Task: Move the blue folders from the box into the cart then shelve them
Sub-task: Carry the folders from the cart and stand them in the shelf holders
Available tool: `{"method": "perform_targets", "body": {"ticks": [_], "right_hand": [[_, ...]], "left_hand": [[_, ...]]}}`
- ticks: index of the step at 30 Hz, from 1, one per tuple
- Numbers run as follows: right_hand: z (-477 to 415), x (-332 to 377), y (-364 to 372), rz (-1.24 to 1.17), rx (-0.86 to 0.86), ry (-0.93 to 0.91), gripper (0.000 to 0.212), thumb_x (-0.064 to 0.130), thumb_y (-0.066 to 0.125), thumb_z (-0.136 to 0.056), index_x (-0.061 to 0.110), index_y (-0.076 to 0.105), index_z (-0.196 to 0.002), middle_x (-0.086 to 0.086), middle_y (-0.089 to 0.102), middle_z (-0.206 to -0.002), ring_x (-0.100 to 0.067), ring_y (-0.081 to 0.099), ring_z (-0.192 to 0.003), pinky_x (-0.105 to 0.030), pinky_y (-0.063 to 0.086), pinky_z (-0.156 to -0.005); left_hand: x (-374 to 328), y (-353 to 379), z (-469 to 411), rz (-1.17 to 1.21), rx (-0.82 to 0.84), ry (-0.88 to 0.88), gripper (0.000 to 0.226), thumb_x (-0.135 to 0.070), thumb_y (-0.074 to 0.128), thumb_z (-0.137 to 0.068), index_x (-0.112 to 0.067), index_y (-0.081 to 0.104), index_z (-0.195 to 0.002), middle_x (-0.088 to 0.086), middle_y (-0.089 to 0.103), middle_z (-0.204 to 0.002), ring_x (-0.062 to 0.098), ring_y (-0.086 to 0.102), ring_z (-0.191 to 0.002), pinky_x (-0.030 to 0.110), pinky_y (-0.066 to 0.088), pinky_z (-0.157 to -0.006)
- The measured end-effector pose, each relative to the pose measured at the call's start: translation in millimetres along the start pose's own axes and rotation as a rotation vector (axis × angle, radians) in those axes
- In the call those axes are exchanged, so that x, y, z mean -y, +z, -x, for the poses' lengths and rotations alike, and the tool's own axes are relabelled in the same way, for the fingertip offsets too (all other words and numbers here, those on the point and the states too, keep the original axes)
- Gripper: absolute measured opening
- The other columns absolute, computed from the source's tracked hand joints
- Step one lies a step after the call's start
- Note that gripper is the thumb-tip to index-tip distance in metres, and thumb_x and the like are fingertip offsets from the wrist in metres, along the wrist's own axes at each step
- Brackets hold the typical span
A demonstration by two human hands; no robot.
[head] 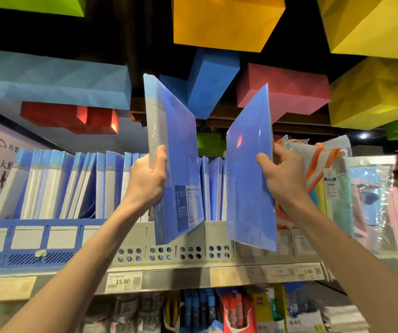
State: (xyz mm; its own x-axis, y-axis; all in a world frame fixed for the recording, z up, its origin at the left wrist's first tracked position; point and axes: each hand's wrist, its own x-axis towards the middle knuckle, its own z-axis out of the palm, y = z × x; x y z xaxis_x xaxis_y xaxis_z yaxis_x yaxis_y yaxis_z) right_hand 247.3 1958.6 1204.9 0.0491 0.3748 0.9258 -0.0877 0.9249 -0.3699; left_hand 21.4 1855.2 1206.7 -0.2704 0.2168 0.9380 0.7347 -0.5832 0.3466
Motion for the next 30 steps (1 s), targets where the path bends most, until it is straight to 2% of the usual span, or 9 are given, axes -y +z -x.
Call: {"method": "perform_targets", "body": {"ticks": [3, 6, 11, 16, 20, 22, 25, 28, 30], "right_hand": [[-5, 1, -6, 0.017, -0.031, -0.033, 0.016, 0.026, 0.058, -0.099, 0.037, 0.059, -0.087, 0.001, 0.072, -0.094, -0.025, 0.071, -0.088, -0.052, 0.061, -0.077], [-7, -3, -7, 0.003, -0.039, -0.03, 0.006, 0.028, 0.058, -0.099, 0.028, 0.063, -0.096, 0.004, 0.072, -0.097, -0.02, 0.072, -0.088, -0.05, 0.061, -0.078], [-14, -7, -4, -0.021, -0.055, -0.019, 0.023, 0.027, 0.058, -0.099, 0.008, 0.063, -0.111, 0.001, 0.072, -0.104, -0.018, 0.072, -0.091, -0.046, 0.062, -0.078], [-21, -5, 0, -0.041, -0.085, -0.054, 0.015, 0.018, 0.054, -0.1, 0.01, 0.063, -0.108, 0.003, 0.07, -0.095, -0.008, 0.069, -0.08, -0.024, 0.057, -0.06], [-22, -10, 8, -0.061, -0.109, -0.067, 0.011, 0.017, 0.055, -0.096, 0.013, 0.064, -0.092, -0.013, 0.069, -0.09, -0.039, 0.065, -0.086, -0.049, 0.056, -0.063], [-22, -14, 10, -0.079, -0.112, -0.05, 0.011, 0.019, 0.055, -0.094, 0.016, 0.065, -0.091, -0.012, 0.07, -0.091, -0.041, 0.065, -0.087, -0.058, 0.055, -0.066], [-21, -19, 13, -0.079, -0.105, -0.055, 0.011, 0.016, 0.055, -0.097, 0.012, 0.064, -0.095, -0.007, 0.07, -0.093, -0.034, 0.067, -0.086, -0.053, 0.056, -0.067], [-21, -16, 21, -0.083, -0.111, -0.077, 0.018, 0.014, 0.055, -0.098, 0.024, 0.061, -0.084, -0.01, 0.068, -0.089, -0.041, 0.062, -0.086, -0.053, 0.053, -0.062], [-24, -15, 25, -0.092, -0.123, -0.084, 0.02, 0.011, 0.055, -0.096, 0.023, 0.063, -0.082, -0.018, 0.067, -0.09, -0.045, 0.059, -0.087, -0.043, 0.049, -0.057]], "left_hand": [[-7, 6, 4, -0.045, 0.002, 0.028, 0.048, -0.034, 0.038, -0.108, -0.017, 0.052, -0.065, -0.012, 0.056, -0.054, -0.001, 0.051, -0.045, 0.013, 0.037, -0.045], [-9, 16, 8, -0.073, 0.026, 0.061, 0.048, -0.03, 0.037, -0.109, -0.022, 0.042, -0.061, -0.016, 0.047, -0.041, 0.0, 0.045, -0.04, 0.011, 0.032, -0.042], [-8, 21, 3, -0.053, 0.06, 0.047, 0.042, -0.037, 0.036, -0.107, -0.01, 0.063, -0.091, -0.007, 0.064, -0.073, -0.004, 0.061, -0.06, 0.009, 0.043, -0.049], [-7, 25, 2, -0.06, -0.01, 0.039, 0.046, -0.034, 0.036, -0.108, -0.022, 0.045, -0.065, -0.013, 0.045, -0.05, 0.0, 0.049, -0.042, 0.011, 0.033, -0.041], [1, 29, 3, -0.08, -0.062, 0.0, 0.05, -0.036, 0.037, -0.108, -0.023, 0.041, -0.06, -0.01, 0.042, -0.051, 0.002, 0.044, -0.04, 0.013, 0.029, -0.041], [1, 27, 2, -0.092, -0.068, 0.002, 0.05, -0.037, 0.036, -0.108, -0.021, 0.045, -0.062, -0.008, 0.047, -0.054, 0.004, 0.046, -0.044, 0.015, 0.031, -0.043], [3, 25, 0, -0.082, -0.079, -0.008, 0.046, -0.039, 0.036, -0.108, -0.018, 0.055, -0.071, -0.006, 0.058, -0.066, 0.005, 0.054, -0.054, 0.011, 0.038, -0.046], [4, 28, -1, -0.056, -0.075, -0.032, 0.045, -0.04, 0.036, -0.108, -0.019, 0.055, -0.073, -0.004, 0.059, -0.068, 0.008, 0.057, -0.059, 0.012, 0.04, -0.048], [4, 30, -1, -0.05, -0.081, -0.044, 0.045, -0.041, 0.036, -0.107, -0.018, 0.054, -0.073, -0.003, 0.059, -0.069, 0.011, 0.056, -0.062, 0.013, 0.04, -0.05]]}}
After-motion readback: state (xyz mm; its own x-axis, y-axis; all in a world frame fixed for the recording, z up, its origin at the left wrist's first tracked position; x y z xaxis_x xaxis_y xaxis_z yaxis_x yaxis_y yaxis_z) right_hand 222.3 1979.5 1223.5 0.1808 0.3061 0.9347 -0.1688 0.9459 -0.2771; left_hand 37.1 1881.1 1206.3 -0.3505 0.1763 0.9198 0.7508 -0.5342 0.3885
